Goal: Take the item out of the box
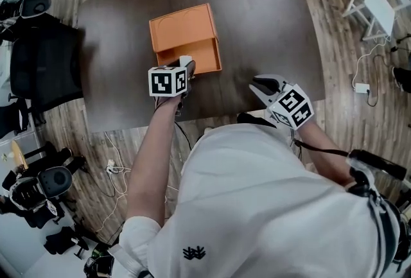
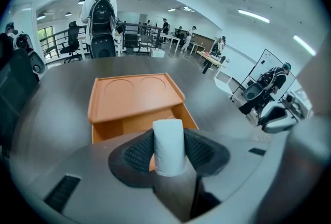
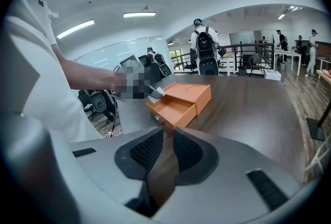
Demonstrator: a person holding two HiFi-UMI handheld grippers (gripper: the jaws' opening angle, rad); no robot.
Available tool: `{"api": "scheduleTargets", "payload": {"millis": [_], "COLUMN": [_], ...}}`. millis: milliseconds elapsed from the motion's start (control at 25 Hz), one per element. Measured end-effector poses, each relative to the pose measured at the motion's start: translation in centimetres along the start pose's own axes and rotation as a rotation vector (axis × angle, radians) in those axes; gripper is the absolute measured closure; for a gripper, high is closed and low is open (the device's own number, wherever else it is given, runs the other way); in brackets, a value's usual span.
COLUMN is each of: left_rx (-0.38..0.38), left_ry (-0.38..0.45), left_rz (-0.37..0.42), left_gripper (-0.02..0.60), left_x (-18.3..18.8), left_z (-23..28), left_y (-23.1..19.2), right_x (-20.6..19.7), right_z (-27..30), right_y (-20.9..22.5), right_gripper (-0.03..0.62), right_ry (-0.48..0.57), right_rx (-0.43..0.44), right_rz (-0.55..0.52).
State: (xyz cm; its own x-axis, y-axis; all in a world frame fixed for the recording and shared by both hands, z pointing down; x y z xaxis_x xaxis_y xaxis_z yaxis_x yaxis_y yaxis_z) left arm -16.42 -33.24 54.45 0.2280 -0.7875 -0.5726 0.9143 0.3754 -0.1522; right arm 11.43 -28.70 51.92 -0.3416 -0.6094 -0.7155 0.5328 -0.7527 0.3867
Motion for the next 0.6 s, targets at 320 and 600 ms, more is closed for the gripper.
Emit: {"api": "scheduleTargets", "payload": {"millis": [320,600], "left_rx": [-0.031,-0.07], "left_ry": [0.094,0.173], "left_rz": [0.027,0.063], "left_gripper": [0.397,0.397], "left_x": [-1.9,-4.4], "left_z": [-5.7,-11.5], "left_y": [0.8,1.7], "right_x": [-0.1,0.0], "right_z": [1.4,2.1], "right_y": [-4.9,-9.4], "right_gripper": [0.542,0.546], "right_ry": [-0.01,-0.006], "right_rx": [-0.001,-0.022], "right_rz": [-0.042,-0.057]}}
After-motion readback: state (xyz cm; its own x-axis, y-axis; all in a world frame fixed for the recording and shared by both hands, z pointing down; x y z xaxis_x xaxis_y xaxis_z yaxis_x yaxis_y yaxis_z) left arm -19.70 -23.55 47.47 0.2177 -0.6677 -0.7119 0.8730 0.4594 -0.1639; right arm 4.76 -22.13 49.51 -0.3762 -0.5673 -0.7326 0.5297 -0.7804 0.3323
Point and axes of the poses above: the fingertips, and each gripper's own axes: z forward along the fingers, y to its right, x out of its top, the point moved 7 cm from there along -z, backward along the fingers, and after that the axes turned 11 degrees about z, right-handed, at the moved point
